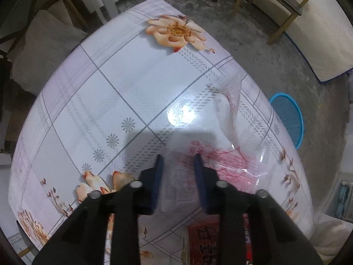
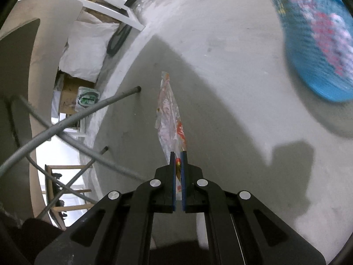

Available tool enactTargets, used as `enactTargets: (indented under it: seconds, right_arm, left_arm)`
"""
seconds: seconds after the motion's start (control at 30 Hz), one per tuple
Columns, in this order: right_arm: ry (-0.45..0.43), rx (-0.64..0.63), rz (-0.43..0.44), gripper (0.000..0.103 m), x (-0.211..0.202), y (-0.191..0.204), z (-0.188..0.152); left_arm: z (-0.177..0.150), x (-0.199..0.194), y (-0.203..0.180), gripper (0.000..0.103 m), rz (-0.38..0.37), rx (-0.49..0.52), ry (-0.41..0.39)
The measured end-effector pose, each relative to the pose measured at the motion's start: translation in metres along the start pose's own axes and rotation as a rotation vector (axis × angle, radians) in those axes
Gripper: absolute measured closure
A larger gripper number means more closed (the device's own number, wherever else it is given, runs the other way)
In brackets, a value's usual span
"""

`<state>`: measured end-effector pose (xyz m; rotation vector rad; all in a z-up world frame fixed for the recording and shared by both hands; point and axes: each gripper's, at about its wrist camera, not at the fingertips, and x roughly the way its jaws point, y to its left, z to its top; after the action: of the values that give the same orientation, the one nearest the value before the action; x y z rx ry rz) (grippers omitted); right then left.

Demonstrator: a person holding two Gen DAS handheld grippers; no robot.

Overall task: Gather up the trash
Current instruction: 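Grasp the clear plastic bag on the table with the left tool while the right tool holds the wrapper, then carry the plastic bag and wrapper over the wastebasket with both tools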

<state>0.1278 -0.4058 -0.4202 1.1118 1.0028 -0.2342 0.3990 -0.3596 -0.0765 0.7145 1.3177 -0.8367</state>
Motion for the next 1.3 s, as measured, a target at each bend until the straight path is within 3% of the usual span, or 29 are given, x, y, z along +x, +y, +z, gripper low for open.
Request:
enactTargets:
  seconds: [0.27,0.63,0.87,1.07,1.3]
  right_arm:
    - [-0.039,-0.01,-0.051,0.101,-0.066,-0.01,-0.032]
    - [-0.15,-0.017,-0.12,0.101,-0.136,-0.022,-0.045]
    - [-0.25,0.036,-0.123,0.101,-0.18,-0.035,-0.042]
    - [-0.335,0.047,-0.122,0.101,-0.217,-0.042,-0.031]
    - [-0.466,0.075,-0.11,0.101,-0.268,-0.051,-0.014]
  left_arm:
    - [-0.019,-0.025,-0.012,0.092,0.022,0.028,-0.153]
    - [-0.045,-0.064,-0.017,0.096,-0.036,-0.082,-0.339]
    - [-0.055,-0.12,-0.029,0.098,-0.077,-0.098,-0.49]
    - [-0.063,-0.143,-0.055,0.098,-0.096,-0.075,-0.529]
    - [-0.062,-0.153,-0.128,0.098,-0.23,0.006,-0.538]
